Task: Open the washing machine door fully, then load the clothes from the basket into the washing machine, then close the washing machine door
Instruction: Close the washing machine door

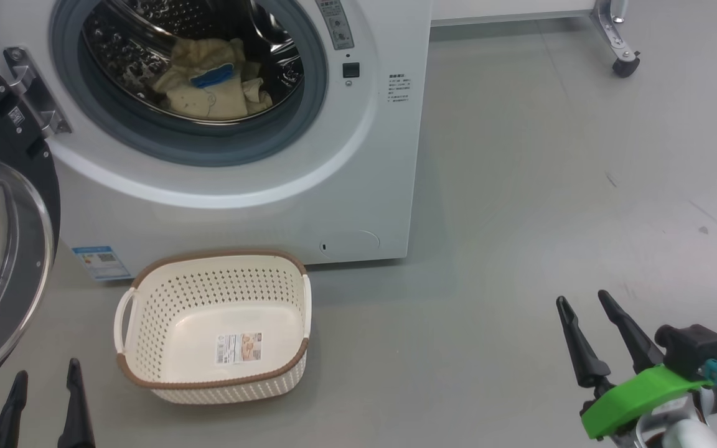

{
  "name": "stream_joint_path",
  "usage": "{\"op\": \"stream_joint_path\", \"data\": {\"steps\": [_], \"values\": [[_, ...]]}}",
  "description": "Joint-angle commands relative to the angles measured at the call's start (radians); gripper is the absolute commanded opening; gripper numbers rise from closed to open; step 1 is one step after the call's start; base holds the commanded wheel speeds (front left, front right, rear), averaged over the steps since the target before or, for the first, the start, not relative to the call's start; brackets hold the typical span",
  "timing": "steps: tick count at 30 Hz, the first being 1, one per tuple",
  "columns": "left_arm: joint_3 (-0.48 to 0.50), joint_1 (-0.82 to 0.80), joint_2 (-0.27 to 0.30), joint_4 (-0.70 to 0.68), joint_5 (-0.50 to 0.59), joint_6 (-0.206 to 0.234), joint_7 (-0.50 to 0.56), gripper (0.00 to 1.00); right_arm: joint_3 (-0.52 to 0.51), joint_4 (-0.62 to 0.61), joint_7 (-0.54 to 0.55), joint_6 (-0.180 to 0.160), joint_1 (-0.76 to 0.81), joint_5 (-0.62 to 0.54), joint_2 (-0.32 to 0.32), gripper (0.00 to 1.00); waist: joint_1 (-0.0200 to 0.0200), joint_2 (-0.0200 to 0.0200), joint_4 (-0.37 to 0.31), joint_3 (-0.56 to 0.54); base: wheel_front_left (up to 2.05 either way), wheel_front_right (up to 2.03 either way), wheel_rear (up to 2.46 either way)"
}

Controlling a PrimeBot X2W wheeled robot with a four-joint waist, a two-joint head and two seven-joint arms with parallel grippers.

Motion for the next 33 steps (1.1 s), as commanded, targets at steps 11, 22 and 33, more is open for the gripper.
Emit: {"op": "stream_joint_path", "data": {"steps": [11,22,33], "values": [[0.058,-0.073,0.037,0.009,-0.026,0.002,-0.022,1.00,0.004,-0.039,-0.006,0.010,-0.017,-0.007,-0.025,1.00,0.0000,0.0000,0.076,0.012,0.00,0.00,0.00],[0.071,-0.103,0.034,0.062,-0.041,-0.005,-0.038,1.00,-0.002,-0.041,-0.006,0.010,-0.020,-0.008,-0.030,1.00,0.0000,0.0000,0.209,0.009,0.00,0.00,0.00],[0.062,-0.125,0.031,0.097,-0.043,-0.016,-0.045,1.00,0.005,-0.039,-0.006,0.010,-0.019,-0.008,-0.023,1.00,0.0000,0.0000,0.390,0.003,0.00,0.00,0.00]]}}
